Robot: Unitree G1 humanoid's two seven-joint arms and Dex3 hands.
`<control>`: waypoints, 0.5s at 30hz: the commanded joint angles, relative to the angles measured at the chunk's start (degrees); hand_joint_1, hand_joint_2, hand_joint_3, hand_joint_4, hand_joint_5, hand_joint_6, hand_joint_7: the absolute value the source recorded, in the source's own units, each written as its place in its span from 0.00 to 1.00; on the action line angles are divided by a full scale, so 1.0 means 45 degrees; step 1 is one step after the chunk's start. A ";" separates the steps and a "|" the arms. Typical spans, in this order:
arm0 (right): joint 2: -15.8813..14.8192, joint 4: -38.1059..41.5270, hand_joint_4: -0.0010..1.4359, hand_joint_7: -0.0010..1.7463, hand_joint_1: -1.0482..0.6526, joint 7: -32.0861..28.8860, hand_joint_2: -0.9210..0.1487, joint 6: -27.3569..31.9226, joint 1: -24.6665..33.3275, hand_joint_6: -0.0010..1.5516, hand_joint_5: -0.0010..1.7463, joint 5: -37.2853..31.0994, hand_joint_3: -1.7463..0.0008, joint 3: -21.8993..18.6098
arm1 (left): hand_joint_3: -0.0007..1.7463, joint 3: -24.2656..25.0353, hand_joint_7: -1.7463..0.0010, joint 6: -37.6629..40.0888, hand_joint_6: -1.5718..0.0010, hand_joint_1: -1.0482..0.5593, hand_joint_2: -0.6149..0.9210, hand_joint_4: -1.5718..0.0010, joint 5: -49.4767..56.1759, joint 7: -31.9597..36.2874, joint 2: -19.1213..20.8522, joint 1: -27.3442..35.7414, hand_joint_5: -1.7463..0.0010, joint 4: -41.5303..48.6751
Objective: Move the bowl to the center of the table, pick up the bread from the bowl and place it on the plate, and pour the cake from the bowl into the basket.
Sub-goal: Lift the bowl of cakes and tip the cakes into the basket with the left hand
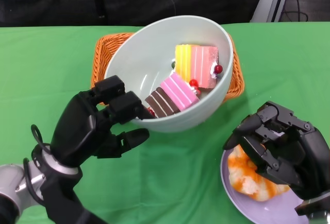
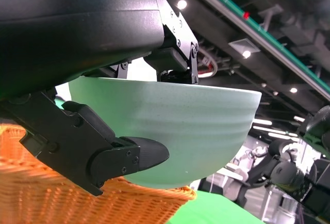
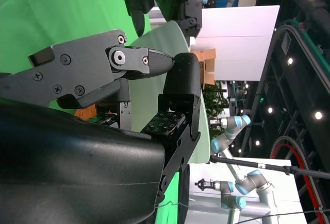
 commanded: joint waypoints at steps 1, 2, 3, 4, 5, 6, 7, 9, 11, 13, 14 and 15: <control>-0.0052 0.0055 0.52 0.64 0.57 -0.0059 0.10 -0.0136 -0.0104 0.47 0.81 -0.0053 0.71 -0.0051 | 0.59 0.0493 0.25 -0.0576 0.56 0.59 0.83 0.57 -0.1166 -0.0937 -0.0193 -0.0480 0.05 0.0433; -0.0063 0.0086 0.52 0.64 0.57 -0.0025 0.10 -0.0178 -0.0112 0.47 0.81 -0.0070 0.71 -0.0045 | 0.61 0.0583 0.25 -0.0684 0.56 0.59 0.82 0.58 -0.1376 -0.1221 -0.0259 -0.0506 0.05 0.0532; -0.0057 0.0112 0.52 0.64 0.57 0.0014 0.09 -0.0178 -0.0123 0.47 0.81 -0.0041 0.71 -0.0045 | 0.62 0.0677 0.25 -0.0759 0.56 0.59 0.81 0.58 -0.1607 -0.1569 -0.0328 -0.0542 0.05 0.0633; -0.0050 0.0136 0.52 0.64 0.57 0.0048 0.09 -0.0180 -0.0136 0.47 0.81 -0.0010 0.70 -0.0047 | 0.62 0.0761 0.25 -0.0815 0.56 0.59 0.81 0.59 -0.1782 -0.1847 -0.0377 -0.0557 0.04 0.0695; -0.0036 0.0171 0.52 0.64 0.57 0.0075 0.09 -0.0185 -0.0148 0.47 0.81 0.0017 0.70 -0.0050 | 0.63 0.0840 0.25 -0.0842 0.56 0.60 0.81 0.59 -0.1943 -0.2105 -0.0432 -0.0588 0.04 0.0750; -0.0022 0.0230 0.52 0.64 0.58 0.0063 0.10 -0.0253 -0.0161 0.47 0.81 -0.0037 0.70 -0.0055 | 0.63 0.0926 0.25 -0.0886 0.56 0.60 0.80 0.59 -0.2117 -0.2380 -0.0503 -0.0639 0.04 0.0843; -0.0017 0.0274 0.53 0.64 0.58 0.0023 0.11 -0.0312 -0.0166 0.47 0.81 -0.0131 0.69 -0.0053 | 0.63 0.1015 0.25 -0.0932 0.56 0.60 0.80 0.59 -0.2294 -0.2641 -0.0577 -0.0681 0.04 0.0937; -0.0010 0.0310 0.54 0.64 0.58 -0.0082 0.12 -0.0363 -0.0155 0.47 0.80 -0.0311 0.68 -0.0044 | 0.63 0.1204 0.25 -0.0966 0.56 0.61 0.80 0.59 -0.2592 -0.3129 -0.0723 -0.0746 0.04 0.1113; -0.0006 0.0348 0.54 0.64 0.59 -0.0116 0.16 -0.0377 -0.0156 0.47 0.79 -0.0371 0.64 -0.0028 | 0.63 0.1363 0.25 -0.0915 0.56 0.61 0.79 0.60 -0.2753 -0.3479 -0.0825 -0.0796 0.04 0.1202; 0.0005 0.0354 0.54 0.64 0.58 -0.0105 0.17 -0.0271 -0.0160 0.47 0.79 -0.0305 0.63 -0.0012 | 0.63 0.1502 0.25 -0.0888 0.56 0.61 0.79 0.60 -0.2782 -0.3673 -0.0899 -0.0854 0.03 0.1245; 0.0019 0.0372 0.54 0.64 0.58 -0.0094 0.17 -0.0247 -0.0171 0.47 0.79 -0.0274 0.62 -0.0008 | 0.63 0.1575 0.25 -0.0905 0.56 0.61 0.79 0.61 -0.2769 -0.3734 -0.0931 -0.0879 0.02 0.1275; 0.0038 0.0453 0.54 0.64 0.58 -0.0070 0.17 -0.0328 -0.0208 0.47 0.79 -0.0290 0.62 -0.0004 | 0.63 0.1642 0.25 -0.0940 0.56 0.61 0.79 0.61 -0.2752 -0.3784 -0.0972 -0.0942 0.02 0.1334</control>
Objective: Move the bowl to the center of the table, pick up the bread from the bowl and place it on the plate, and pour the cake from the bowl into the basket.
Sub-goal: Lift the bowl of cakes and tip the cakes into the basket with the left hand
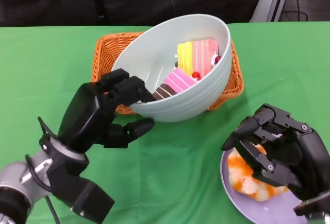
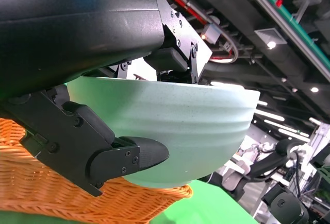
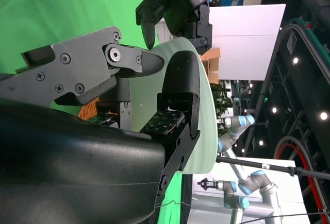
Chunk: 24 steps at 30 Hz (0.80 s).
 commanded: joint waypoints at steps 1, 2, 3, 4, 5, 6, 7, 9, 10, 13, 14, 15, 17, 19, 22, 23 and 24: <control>-0.0002 0.0262 0.54 0.64 0.58 -0.0016 0.17 -0.0210 -0.0179 0.47 0.80 -0.0020 0.63 -0.0015 | 0.63 0.0414 0.25 -0.0218 0.56 0.61 0.78 0.61 -0.0410 -0.0138 -0.0004 -0.0509 0.01 0.0114; 0.0004 0.0323 0.54 0.64 0.57 -0.0007 0.17 -0.0275 -0.0206 0.47 0.80 -0.0049 0.63 -0.0008 | 0.64 0.0462 0.25 -0.0238 0.56 0.61 0.78 0.62 -0.0409 -0.0181 -0.0034 -0.0550 0.01 0.0160; 0.0015 0.0386 0.53 0.64 0.57 0.0004 0.17 -0.0322 -0.0236 0.47 0.80 -0.0062 0.64 0.0001 | 0.64 0.0497 0.24 -0.0251 0.56 0.61 0.77 0.62 -0.0390 -0.0198 -0.0058 -0.0610 0.01 0.0215; 0.0020 0.0437 0.53 0.65 0.57 0.0003 0.16 -0.0353 -0.0261 0.47 0.80 -0.0079 0.64 0.0012 | 0.64 0.0526 0.24 -0.0262 0.56 0.61 0.77 0.62 -0.0359 -0.0195 -0.0074 -0.0659 0.01 0.0262; 0.0032 0.0479 0.53 0.65 0.57 -0.0009 0.16 -0.0376 -0.0283 0.47 0.80 -0.0104 0.64 0.0022 | 0.65 0.0554 0.24 -0.0261 0.56 0.61 0.77 0.62 -0.0327 -0.0186 -0.0093 -0.0708 0.00 0.0307; 0.0050 0.0487 0.53 0.65 0.57 -0.0028 0.16 -0.0339 -0.0293 0.47 0.80 -0.0108 0.64 0.0031 | 0.65 0.0572 0.24 -0.0242 0.56 0.61 0.77 0.62 -0.0253 -0.0123 -0.0112 -0.0770 0.00 0.0352; 0.0062 0.0488 0.54 0.65 0.57 -0.0042 0.16 -0.0312 -0.0298 0.47 0.80 -0.0111 0.64 0.0036 | 0.65 0.0591 0.24 -0.0231 0.56 0.61 0.77 0.62 -0.0198 -0.0081 -0.0128 -0.0808 0.00 0.0383; 0.0073 0.0565 0.54 0.65 0.58 -0.0001 0.16 -0.0372 -0.0340 0.47 0.80 -0.0125 0.63 0.0050 | 0.65 0.0619 0.23 -0.0127 0.56 0.60 0.77 0.62 -0.0100 -0.0034 -0.0158 -0.0908 0.00 0.0434; 0.0076 0.0605 0.53 0.66 0.58 0.0024 0.16 -0.0417 -0.0358 0.47 0.81 -0.0132 0.63 0.0058 | 0.65 0.0630 0.23 -0.0083 0.56 0.60 0.77 0.62 -0.0063 -0.0018 -0.0167 -0.0951 0.00 0.0452; 0.0090 0.0649 0.53 0.66 0.57 0.0111 0.17 -0.0380 -0.0379 0.46 0.81 -0.0036 0.62 0.0085 | 0.65 0.0637 0.21 -0.0080 0.57 0.60 0.78 0.61 -0.0043 -0.0058 -0.0204 -0.1134 0.00 0.0592; 0.0093 0.0705 0.53 0.67 0.57 0.0158 0.17 -0.0440 -0.0396 0.46 0.81 -0.0029 0.62 0.0083 | 0.64 0.0614 0.21 -0.0024 0.57 0.60 0.78 0.61 0.0042 -0.0001 -0.0198 -0.1216 0.00 0.0616; 0.0103 0.0759 0.53 0.67 0.58 0.0171 0.16 -0.0513 -0.0408 0.46 0.81 -0.0057 0.62 0.0077 | 0.64 0.0603 0.21 0.0002 0.57 0.60 0.78 0.61 0.0062 -0.0008 -0.0204 -0.1295 0.00 0.0676; 0.0120 0.0868 0.53 0.67 0.58 0.0228 0.16 -0.0633 -0.0443 0.46 0.81 -0.0065 0.62 0.0063 | 0.63 0.0581 0.21 0.0070 0.58 0.59 0.78 0.62 0.0098 -0.0025 -0.0212 -0.1436 0.00 0.0780; 0.0151 0.0973 0.53 0.67 0.58 0.0251 0.16 -0.0755 -0.0479 0.46 0.81 -0.0066 0.62 0.0055 | 0.62 0.0546 0.21 0.0121 0.58 0.59 0.78 0.62 0.0189 0.0054 -0.0205 -0.1558 0.00 0.0864; 0.0136 0.1146 0.53 0.67 0.58 0.0282 0.17 -0.0954 -0.0545 0.46 0.82 -0.0185 0.61 0.0058 | 0.61 0.0521 0.21 0.0209 0.58 0.59 0.78 0.62 0.0224 0.0010 -0.0205 -0.1850 0.00 0.1115; 0.0144 0.1166 0.53 0.67 0.58 0.0242 0.17 -0.0989 -0.0547 0.46 0.82 -0.0242 0.60 0.0066 | 0.61 0.0520 0.21 0.0241 0.58 0.59 0.78 0.62 0.0210 -0.0043 -0.0202 -0.1950 0.00 0.1202; 0.0157 0.1172 0.53 0.67 0.58 0.0191 0.17 -0.1010 -0.0537 0.46 0.82 -0.0294 0.60 0.0073 | 0.60 0.0527 0.21 0.0253 0.58 0.59 0.78 0.62 0.0151 -0.0144 -0.0208 -0.2048 0.00 0.1305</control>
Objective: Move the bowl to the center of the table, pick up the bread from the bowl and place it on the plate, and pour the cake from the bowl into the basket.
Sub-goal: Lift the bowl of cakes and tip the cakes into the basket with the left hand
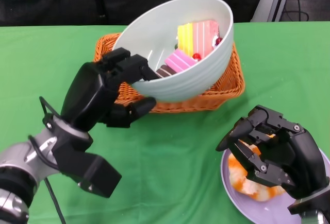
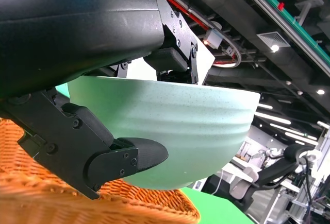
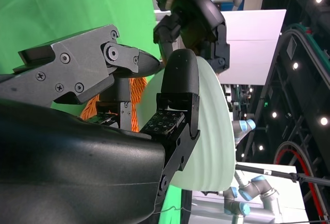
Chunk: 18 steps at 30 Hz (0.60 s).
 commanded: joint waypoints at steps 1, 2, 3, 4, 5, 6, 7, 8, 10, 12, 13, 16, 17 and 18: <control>-0.0014 0.0137 0.54 0.67 0.58 -0.0104 0.18 -0.0258 -0.0086 0.46 0.81 -0.0112 0.60 -0.0012 | 0.60 0.0093 0.20 0.0008 0.58 0.59 0.79 0.62 -0.0193 -0.0010 0.0092 -0.0609 0.01 0.0262; -0.0011 0.0156 0.54 0.67 0.58 -0.0078 0.18 -0.0265 -0.0091 0.46 0.81 -0.0103 0.60 -0.0005 | 0.59 0.0087 0.20 0.0009 0.59 0.59 0.79 0.62 -0.0222 -0.0069 0.0090 -0.0716 0.01 0.0365; -0.0010 0.0174 0.54 0.67 0.58 -0.0049 0.18 -0.0272 -0.0099 0.46 0.81 -0.0092 0.59 0.0000 | 0.58 0.0080 0.20 0.0018 0.59 0.59 0.79 0.63 -0.0237 -0.0104 0.0086 -0.0805 0.01 0.0447; -0.0011 0.0197 0.54 0.67 0.58 -0.0046 0.18 -0.0307 -0.0110 0.46 0.81 -0.0118 0.59 0.0005 | 0.57 0.0073 0.20 0.0050 0.59 0.59 0.79 0.63 -0.0237 -0.0118 0.0077 -0.0890 0.02 0.0518; -0.0018 0.0201 0.54 0.68 0.58 -0.0060 0.19 -0.0315 -0.0112 0.46 0.81 -0.0152 0.59 0.0015 | 0.57 0.0067 0.20 0.0097 0.59 0.59 0.80 0.62 -0.0227 -0.0118 0.0053 -0.0991 0.02 0.0594; -0.0013 0.0194 0.54 0.68 0.58 -0.0084 0.19 -0.0315 -0.0109 0.46 0.81 -0.0175 0.58 0.0025 | 0.56 0.0061 0.19 0.0132 0.59 0.59 0.80 0.63 -0.0218 -0.0121 0.0032 -0.1076 0.01 0.0660; -0.0001 0.0187 0.54 0.68 0.58 -0.0102 0.20 -0.0317 -0.0104 0.46 0.81 -0.0184 0.58 0.0034 | 0.55 0.0054 0.19 0.0148 0.60 0.59 0.80 0.63 -0.0209 -0.0121 0.0019 -0.1142 0.01 0.0711; -0.0004 0.0207 0.54 0.68 0.58 -0.0100 0.21 -0.0383 -0.0110 0.46 0.81 -0.0222 0.57 0.0042 | 0.55 0.0039 0.18 0.0188 0.60 0.59 0.81 0.63 -0.0201 -0.0146 -0.0007 -0.1250 0.01 0.0779; -0.0012 0.0219 0.54 0.68 0.58 -0.0070 0.21 -0.0421 -0.0116 0.46 0.82 -0.0224 0.56 0.0061 | 0.54 0.0023 0.18 0.0247 0.60 0.60 0.81 0.62 -0.0224 -0.0239 -0.0056 -0.1417 0.00 0.0869; 0.0009 0.0190 0.54 0.69 0.58 -0.0133 0.22 -0.0445 -0.0091 0.46 0.82 -0.0264 0.56 0.0086 | 0.55 0.0043 0.19 0.0296 0.59 0.60 0.81 0.61 -0.0279 -0.0288 -0.0168 -0.1572 0.02 0.0958; 0.0020 0.0164 0.54 0.69 0.58 -0.0169 0.22 -0.0433 -0.0071 0.46 0.82 -0.0268 0.56 0.0096 | 0.56 0.0053 0.19 0.0320 0.58 0.60 0.81 0.60 -0.0298 -0.0294 -0.0226 -0.1635 0.02 0.1004; 0.0016 0.0138 0.54 0.69 0.57 -0.0149 0.23 -0.0510 -0.0041 0.45 0.82 -0.0229 0.55 0.0135 | 0.58 0.0113 0.22 0.0321 0.56 0.60 0.80 0.58 -0.0508 -0.0501 -0.0442 -0.1802 0.04 0.1212; 0.0009 0.0129 0.54 0.70 0.57 -0.0145 0.23 -0.0527 -0.0031 0.45 0.83 -0.0218 0.55 0.0150 | 0.59 0.0125 0.24 0.0331 0.55 0.59 0.80 0.57 -0.0571 -0.0569 -0.0482 -0.1825 0.06 0.1247; -0.0016 0.0063 0.54 0.70 0.57 -0.0201 0.23 -0.0527 0.0013 0.45 0.83 -0.0282 0.56 0.0171 | 0.60 0.0163 0.25 0.0345 0.55 0.59 0.80 0.56 -0.0694 -0.0702 -0.0563 -0.1860 0.07 0.1327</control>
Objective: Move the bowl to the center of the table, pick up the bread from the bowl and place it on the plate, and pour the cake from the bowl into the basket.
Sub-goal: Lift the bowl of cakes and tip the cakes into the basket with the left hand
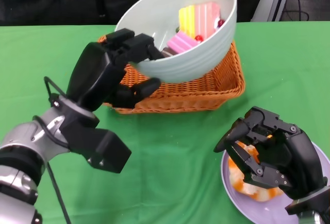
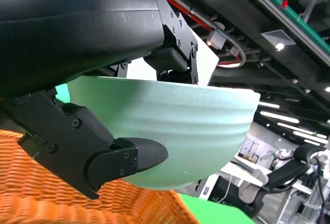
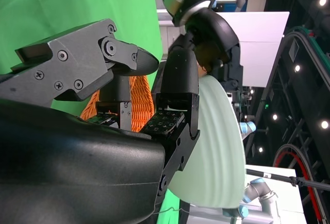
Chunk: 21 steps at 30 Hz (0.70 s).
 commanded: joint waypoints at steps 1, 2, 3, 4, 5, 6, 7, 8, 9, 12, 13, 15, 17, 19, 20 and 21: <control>-0.0068 -0.0152 0.54 0.70 0.56 -0.0117 0.23 -0.0197 0.0068 0.45 0.83 -0.0080 0.56 -0.0007 | 0.60 0.0218 0.26 0.0000 0.54 0.60 0.80 0.55 -0.0636 -0.0349 -0.0148 -0.0441 0.09 0.0247; -0.0082 -0.0184 0.54 0.70 0.56 -0.0139 0.23 -0.0218 0.0091 0.45 0.82 -0.0097 0.56 0.0005 | 0.61 0.0264 0.27 0.0025 0.52 0.60 0.80 0.54 -0.0752 -0.0489 -0.0219 -0.0465 0.10 0.0305; -0.0099 -0.0251 0.54 0.70 0.57 -0.0145 0.23 -0.0189 0.0127 0.45 0.82 -0.0075 0.57 0.0020 | 0.61 0.0311 0.27 0.0063 0.52 0.60 0.80 0.54 -0.0894 -0.0654 -0.0302 -0.0487 0.11 0.0354; -0.0118 -0.0310 0.54 0.70 0.57 -0.0129 0.23 -0.0150 0.0155 0.45 0.82 -0.0037 0.57 0.0029 | 0.61 0.0354 0.27 0.0093 0.52 0.60 0.80 0.53 -0.1055 -0.0827 -0.0380 -0.0499 0.11 0.0386; -0.0133 -0.0354 0.54 0.70 0.57 -0.0103 0.22 -0.0115 0.0177 0.45 0.82 0.0008 0.57 0.0037 | 0.61 0.0398 0.27 0.0112 0.51 0.60 0.79 0.53 -0.1206 -0.0997 -0.0448 -0.0505 0.12 0.0410; -0.0146 -0.0407 0.54 0.70 0.57 -0.0067 0.22 -0.0057 0.0205 0.45 0.81 0.0077 0.57 0.0043 | 0.62 0.0447 0.27 0.0121 0.51 0.60 0.78 0.53 -0.1354 -0.1178 -0.0519 -0.0511 0.11 0.0428; -0.0157 -0.0466 0.54 0.70 0.57 -0.0049 0.22 0.0013 0.0238 0.45 0.81 0.0133 0.57 0.0048 | 0.63 0.0513 0.26 0.0117 0.52 0.61 0.78 0.53 -0.1553 -0.1411 -0.0606 -0.0517 0.10 0.0456; -0.0164 -0.0509 0.54 0.70 0.57 -0.0040 0.22 0.0064 0.0262 0.45 0.81 0.0169 0.57 0.0051 | 0.65 0.0564 0.25 0.0116 0.52 0.61 0.76 0.54 -0.1704 -0.1596 -0.0662 -0.0515 0.07 0.0465; -0.0180 -0.0589 0.54 0.70 0.57 -0.0028 0.22 0.0154 0.0304 0.45 0.81 0.0222 0.57 0.0058 | 0.65 0.0715 0.25 0.0075 0.52 0.61 0.76 0.55 -0.2093 -0.2041 -0.0806 -0.0506 0.06 0.0533; -0.0270 -0.0812 0.53 0.70 0.57 0.0039 0.21 0.0357 0.0413 0.44 0.82 0.0380 0.58 0.0048 | 0.67 0.1210 0.23 0.0001 0.52 0.62 0.74 0.57 -0.3323 -0.3434 -0.1285 -0.0444 0.01 0.0639; -0.0267 -0.0873 0.52 0.69 0.57 0.0013 0.20 0.0391 0.0444 0.44 0.82 0.0380 0.58 0.0048 | 0.67 0.1353 0.23 0.0014 0.52 0.63 0.74 0.58 -0.3665 -0.3836 -0.1400 -0.0419 0.01 0.0621; -0.0250 -0.0981 0.51 0.69 0.56 -0.0037 0.16 0.0490 0.0483 0.44 0.83 0.0377 0.63 0.0050 | 0.66 0.1618 0.22 0.0092 0.53 0.62 0.76 0.59 -0.4277 -0.4643 -0.1558 -0.0383 0.00 0.0552; -0.0283 -0.1129 0.51 0.69 0.56 -0.0127 0.15 0.0651 0.0511 0.44 0.83 0.0292 0.64 0.0046 | 0.64 0.1838 0.22 0.0195 0.54 0.62 0.77 0.59 -0.4753 -0.5309 -0.1665 -0.0372 0.00 0.0458; -0.0334 -0.1221 0.52 0.70 0.56 -0.0136 0.18 0.0755 0.0514 0.45 0.83 0.0259 0.63 0.0041 | 0.62 0.2056 0.23 0.0327 0.54 0.62 0.78 0.59 -0.5074 -0.5766 -0.1775 -0.0374 0.02 0.0365; -0.0345 -0.1244 0.52 0.70 0.56 -0.0104 0.18 0.0797 0.0509 0.44 0.82 0.0302 0.61 0.0037 | 0.61 0.2190 0.23 0.0403 0.54 0.61 0.79 0.59 -0.5335 -0.6065 -0.1875 -0.0377 0.02 0.0339; -0.0351 -0.1242 0.52 0.70 0.57 -0.0070 0.19 0.0808 0.0502 0.44 0.82 0.0345 0.60 0.0030 | 0.60 0.2318 0.23 0.0463 0.54 0.61 0.80 0.58 -0.5559 -0.6339 -0.1972 -0.0377 0.03 0.0320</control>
